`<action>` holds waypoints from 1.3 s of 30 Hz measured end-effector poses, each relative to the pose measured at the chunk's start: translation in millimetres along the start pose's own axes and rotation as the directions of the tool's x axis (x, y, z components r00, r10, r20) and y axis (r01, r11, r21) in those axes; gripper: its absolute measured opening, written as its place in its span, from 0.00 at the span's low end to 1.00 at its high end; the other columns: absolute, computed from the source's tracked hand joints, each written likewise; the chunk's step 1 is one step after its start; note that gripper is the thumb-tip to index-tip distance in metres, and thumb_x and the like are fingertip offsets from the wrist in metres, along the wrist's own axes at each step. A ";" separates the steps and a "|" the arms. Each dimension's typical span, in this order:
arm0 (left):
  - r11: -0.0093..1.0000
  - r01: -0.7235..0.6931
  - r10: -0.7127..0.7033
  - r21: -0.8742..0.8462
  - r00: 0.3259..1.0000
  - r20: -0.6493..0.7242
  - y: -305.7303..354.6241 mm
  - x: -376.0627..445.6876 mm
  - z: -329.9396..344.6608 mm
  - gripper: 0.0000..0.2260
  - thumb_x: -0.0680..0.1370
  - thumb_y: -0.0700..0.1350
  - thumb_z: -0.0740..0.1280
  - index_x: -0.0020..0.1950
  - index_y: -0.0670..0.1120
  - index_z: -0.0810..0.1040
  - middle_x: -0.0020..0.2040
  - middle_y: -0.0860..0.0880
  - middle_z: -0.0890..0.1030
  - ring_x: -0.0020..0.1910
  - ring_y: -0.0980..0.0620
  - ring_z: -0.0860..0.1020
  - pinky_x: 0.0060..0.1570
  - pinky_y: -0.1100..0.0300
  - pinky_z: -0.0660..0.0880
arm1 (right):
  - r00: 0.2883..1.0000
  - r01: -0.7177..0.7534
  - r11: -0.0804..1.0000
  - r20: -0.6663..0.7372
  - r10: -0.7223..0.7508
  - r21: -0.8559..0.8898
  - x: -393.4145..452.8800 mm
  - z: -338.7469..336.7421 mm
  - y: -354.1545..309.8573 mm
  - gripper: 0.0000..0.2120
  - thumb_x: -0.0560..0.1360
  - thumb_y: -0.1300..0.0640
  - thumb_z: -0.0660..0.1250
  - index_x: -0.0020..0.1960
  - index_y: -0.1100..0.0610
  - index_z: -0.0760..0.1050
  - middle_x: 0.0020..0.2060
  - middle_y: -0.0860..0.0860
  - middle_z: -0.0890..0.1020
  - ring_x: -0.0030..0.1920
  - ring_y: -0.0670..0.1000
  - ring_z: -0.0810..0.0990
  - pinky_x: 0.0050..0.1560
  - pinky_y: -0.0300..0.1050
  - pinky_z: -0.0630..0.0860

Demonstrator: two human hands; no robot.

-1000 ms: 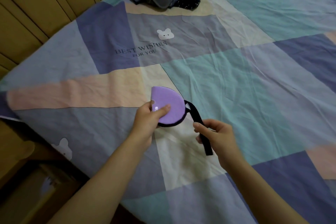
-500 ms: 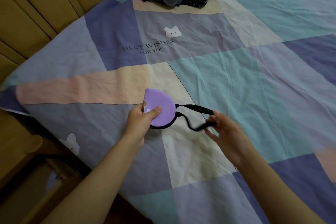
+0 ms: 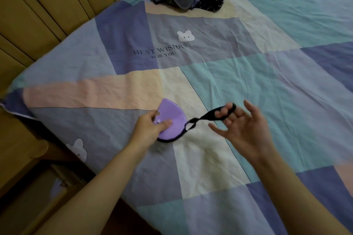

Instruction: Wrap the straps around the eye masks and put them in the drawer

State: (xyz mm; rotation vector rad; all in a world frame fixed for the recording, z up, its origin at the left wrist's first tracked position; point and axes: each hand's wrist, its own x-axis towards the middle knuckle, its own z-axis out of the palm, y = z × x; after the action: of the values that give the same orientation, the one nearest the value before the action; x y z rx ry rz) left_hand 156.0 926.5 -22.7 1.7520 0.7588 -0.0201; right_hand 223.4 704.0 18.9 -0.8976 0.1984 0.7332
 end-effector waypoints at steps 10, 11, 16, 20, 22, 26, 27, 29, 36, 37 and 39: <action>0.939 0.077 -0.011 -0.334 0.981 0.194 2.0 -12.2 6.8 0.10 0.71 0.45 0.75 0.50 0.44 0.82 0.47 0.48 0.85 0.45 0.51 0.82 0.48 0.59 0.77 | 0.942 0.243 0.723 -0.019 -0.334 -0.646 0.9 8.9 38.2 0.24 0.67 0.69 0.73 0.58 0.49 0.78 0.52 0.58 0.83 0.37 0.47 0.84 0.41 0.36 0.78; 0.928 0.102 -0.038 -0.359 0.983 0.181 1.8 -11.6 7.3 0.14 0.70 0.47 0.76 0.51 0.43 0.82 0.49 0.47 0.85 0.47 0.49 0.82 0.49 0.56 0.78 | 0.956 0.218 0.709 0.001 -0.294 -0.670 -1.7 11.2 39.5 0.27 0.65 0.68 0.75 0.61 0.49 0.76 0.53 0.55 0.83 0.34 0.46 0.83 0.39 0.34 0.77; 0.954 0.088 -0.032 -0.286 0.981 0.193 6.1 -16.1 9.1 0.19 0.65 0.48 0.78 0.51 0.40 0.81 0.47 0.41 0.84 0.42 0.47 0.82 0.45 0.53 0.78 | 0.988 0.147 0.620 0.081 -0.134 -0.770 -12.7 21.8 45.7 0.40 0.60 0.63 0.81 0.65 0.40 0.68 0.65 0.40 0.75 0.36 0.51 0.85 0.39 0.38 0.79; 0.993 0.010 0.031 -0.119 0.939 0.341 17.0 -20.6 8.9 0.10 0.66 0.45 0.79 0.44 0.44 0.82 0.39 0.50 0.84 0.37 0.54 0.82 0.37 0.61 0.78 | 0.979 0.194 0.600 0.119 -0.163 -0.776 -17.7 29.5 40.9 0.36 0.62 0.65 0.79 0.65 0.46 0.71 0.61 0.47 0.78 0.30 0.40 0.79 0.29 0.33 0.74; 0.997 -0.030 0.057 -0.077 0.922 0.384 22.4 -22.9 8.8 0.09 0.68 0.44 0.77 0.44 0.42 0.82 0.35 0.51 0.83 0.34 0.57 0.80 0.34 0.65 0.75 | 0.979 0.198 0.626 0.128 -0.156 -0.754 -20.3 32.6 38.0 0.30 0.63 0.67 0.78 0.61 0.49 0.74 0.56 0.50 0.81 0.30 0.37 0.78 0.26 0.30 0.71; 0.993 -0.055 0.095 -0.100 0.884 0.457 29.2 -29.1 12.4 0.04 0.73 0.43 0.73 0.44 0.43 0.83 0.35 0.54 0.83 0.35 0.60 0.80 0.35 0.68 0.74 | 0.980 0.197 0.631 0.135 -0.145 -0.750 -20.0 30.2 40.4 0.22 0.61 0.66 0.79 0.52 0.56 0.76 0.41 0.45 0.82 0.33 0.39 0.78 0.26 0.30 0.70; 0.992 -0.035 0.089 -0.119 0.873 0.480 29.9 -29.8 13.3 0.02 0.74 0.43 0.71 0.44 0.46 0.84 0.37 0.53 0.84 0.37 0.58 0.81 0.38 0.67 0.75 | 0.982 0.187 0.635 0.120 -0.147 -0.750 -18.5 28.3 40.8 0.21 0.60 0.64 0.78 0.51 0.56 0.77 0.39 0.45 0.81 0.33 0.39 0.78 0.26 0.30 0.70; 0.981 0.051 0.052 -0.186 0.859 0.509 28.8 -28.7 15.0 0.06 0.77 0.40 0.66 0.44 0.47 0.83 0.40 0.50 0.84 0.41 0.53 0.81 0.41 0.63 0.76 | 0.986 0.154 0.637 0.079 -0.145 -0.756 -14.8 24.4 41.0 0.19 0.58 0.61 0.74 0.49 0.56 0.77 0.38 0.46 0.80 0.31 0.39 0.76 0.26 0.31 0.69; 0.971 -0.003 0.091 -0.238 0.928 0.360 25.0 -36.5 23.4 0.20 0.69 0.36 0.75 0.58 0.49 0.76 0.44 0.48 0.84 0.39 0.55 0.82 0.39 0.64 0.78 | 0.989 0.136 0.694 0.059 -0.133 -0.707 -10.8 19.9 39.8 0.20 0.58 0.63 0.70 0.50 0.58 0.75 0.38 0.48 0.82 0.36 0.46 0.80 0.32 0.40 0.75; 0.960 0.013 0.080 -0.280 0.944 0.319 24.4 -35.3 24.1 0.25 0.67 0.35 0.76 0.59 0.50 0.74 0.43 0.47 0.83 0.38 0.54 0.82 0.38 0.63 0.78 | 0.989 0.142 0.723 0.070 -0.129 -0.676 -11.5 21.3 40.4 0.22 0.59 0.65 0.71 0.52 0.60 0.72 0.37 0.47 0.81 0.35 0.46 0.79 0.29 0.39 0.74; 0.954 0.023 0.076 -0.299 0.946 0.315 26.5 -34.1 25.1 0.24 0.67 0.32 0.75 0.58 0.50 0.74 0.41 0.45 0.84 0.37 0.51 0.82 0.40 0.58 0.80 | 0.987 0.159 0.768 0.108 -0.117 -0.620 -13.4 23.5 42.3 0.23 0.60 0.68 0.70 0.54 0.63 0.69 0.37 0.46 0.82 0.36 0.47 0.80 0.29 0.39 0.75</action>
State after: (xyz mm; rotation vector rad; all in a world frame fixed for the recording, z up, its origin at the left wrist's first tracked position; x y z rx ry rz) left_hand 151.3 885.2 5.0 1.4219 0.4686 -0.1637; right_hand 182.6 732.4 12.4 -1.5114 -0.1901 0.6951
